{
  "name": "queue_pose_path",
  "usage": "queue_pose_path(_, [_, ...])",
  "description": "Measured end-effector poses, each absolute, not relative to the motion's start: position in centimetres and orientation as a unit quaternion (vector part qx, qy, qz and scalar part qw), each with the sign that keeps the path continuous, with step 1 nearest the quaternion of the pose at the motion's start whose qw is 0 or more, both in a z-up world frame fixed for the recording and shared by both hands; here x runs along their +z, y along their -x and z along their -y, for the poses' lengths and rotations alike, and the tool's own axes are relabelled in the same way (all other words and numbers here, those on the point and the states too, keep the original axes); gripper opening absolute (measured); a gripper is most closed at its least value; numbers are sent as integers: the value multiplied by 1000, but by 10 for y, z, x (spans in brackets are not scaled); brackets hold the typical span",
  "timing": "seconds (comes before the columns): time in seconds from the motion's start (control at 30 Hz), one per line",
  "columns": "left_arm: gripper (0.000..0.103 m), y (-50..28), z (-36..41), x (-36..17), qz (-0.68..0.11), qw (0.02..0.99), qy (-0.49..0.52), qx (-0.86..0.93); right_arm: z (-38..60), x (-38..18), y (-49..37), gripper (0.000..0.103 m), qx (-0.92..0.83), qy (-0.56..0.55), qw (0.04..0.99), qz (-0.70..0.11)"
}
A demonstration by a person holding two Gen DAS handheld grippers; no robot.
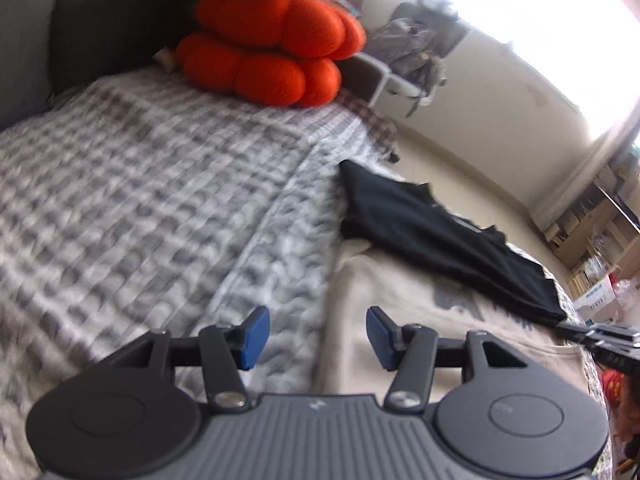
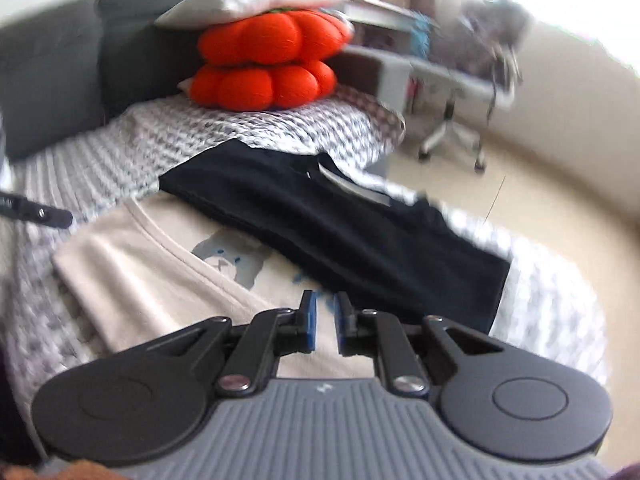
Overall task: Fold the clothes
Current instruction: 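Move both open tools over the beige sweatshirt toward its edge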
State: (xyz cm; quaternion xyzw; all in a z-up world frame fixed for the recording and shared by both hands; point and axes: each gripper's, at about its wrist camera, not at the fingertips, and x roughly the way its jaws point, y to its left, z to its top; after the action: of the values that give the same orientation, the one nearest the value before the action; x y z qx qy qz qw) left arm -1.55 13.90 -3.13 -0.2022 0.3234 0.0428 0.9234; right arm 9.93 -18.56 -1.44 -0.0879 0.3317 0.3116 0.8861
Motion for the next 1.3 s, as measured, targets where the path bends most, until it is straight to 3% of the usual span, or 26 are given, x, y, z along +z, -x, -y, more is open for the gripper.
queue_pose_path(0.2, [57, -2, -90, -28, -317, 937, 141, -42, 130, -20, -82, 14, 397, 126, 853, -314])
queue_pose_path(0.4, [57, -26, -62, -55, -364, 928, 75, -31, 94, -46, -81, 13, 377, 202, 846, -319])
queue_pose_path(0.5, [57, -24, -64, -54, -367, 926, 79, -34, 98, -46, -83, 23, 340, 223, 860, -307])
queue_pose_path(0.77, [61, -22, -61, -53, -363, 928, 69, -40, 97, -43, -76, 23, 375, 208, 854, -296])
queue_pose_path(1.2, [55, -10, -75, -51, -358, 928, 98, -29, 111, -44, -37, 27, 353, 213, 859, -304])
queue_pose_path(1.3, [55, -12, -71, -54, -364, 928, 77, -24, 110, -52, -27, 32, 349, 232, 861, -286])
